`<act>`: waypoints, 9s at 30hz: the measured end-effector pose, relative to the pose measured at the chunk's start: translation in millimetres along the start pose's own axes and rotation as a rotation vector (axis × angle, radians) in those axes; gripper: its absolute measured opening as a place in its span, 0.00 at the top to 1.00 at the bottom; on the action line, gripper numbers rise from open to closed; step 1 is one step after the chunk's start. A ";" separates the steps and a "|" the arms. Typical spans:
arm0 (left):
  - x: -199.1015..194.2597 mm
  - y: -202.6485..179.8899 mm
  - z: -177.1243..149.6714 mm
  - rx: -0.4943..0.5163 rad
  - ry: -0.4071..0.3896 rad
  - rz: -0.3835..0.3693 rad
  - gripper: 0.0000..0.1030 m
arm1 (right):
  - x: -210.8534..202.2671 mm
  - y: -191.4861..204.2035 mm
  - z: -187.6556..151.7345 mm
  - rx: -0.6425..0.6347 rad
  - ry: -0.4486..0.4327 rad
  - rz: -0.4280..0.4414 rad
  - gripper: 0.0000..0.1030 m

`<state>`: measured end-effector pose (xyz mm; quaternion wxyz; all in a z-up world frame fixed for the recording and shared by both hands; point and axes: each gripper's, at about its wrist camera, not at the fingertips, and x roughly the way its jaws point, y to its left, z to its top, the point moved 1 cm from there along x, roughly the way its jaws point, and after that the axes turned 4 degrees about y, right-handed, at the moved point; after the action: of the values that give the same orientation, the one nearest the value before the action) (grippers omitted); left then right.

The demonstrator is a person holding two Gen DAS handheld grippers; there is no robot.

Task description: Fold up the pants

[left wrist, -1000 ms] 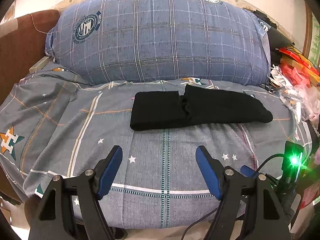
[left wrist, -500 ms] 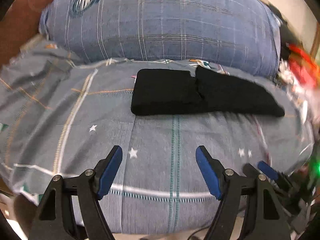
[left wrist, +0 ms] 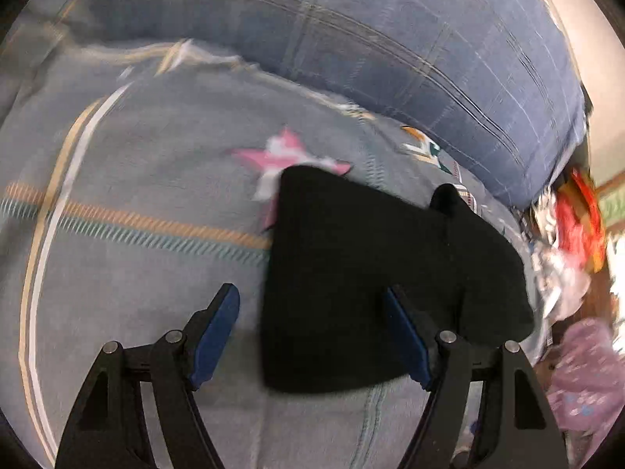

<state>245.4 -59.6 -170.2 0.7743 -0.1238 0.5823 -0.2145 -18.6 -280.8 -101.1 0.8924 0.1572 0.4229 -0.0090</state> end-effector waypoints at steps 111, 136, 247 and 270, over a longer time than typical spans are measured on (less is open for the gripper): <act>-76.8 99.0 10.5 -0.165 -0.145 -0.521 0.44 | 53.2 174.2 75.5 -0.363 0.218 0.394 0.46; -113.1 149.5 -18.7 -0.267 -0.260 -0.558 0.41 | 76.9 174.4 85.8 -0.329 0.390 0.268 0.51; -149.6 28.2 -136.4 -0.127 -0.196 0.037 0.38 | 9.7 14.9 74.4 0.109 -0.024 0.317 0.29; -210.5 -26.5 -182.8 -0.001 -0.667 0.452 0.00 | -34.4 49.0 13.2 -0.104 -0.099 0.050 0.20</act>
<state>17.5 28.1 -33.1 0.9485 -0.0559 0.3116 0.0136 -23.4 -242.1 -53.8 0.9192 0.1204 0.3739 0.0276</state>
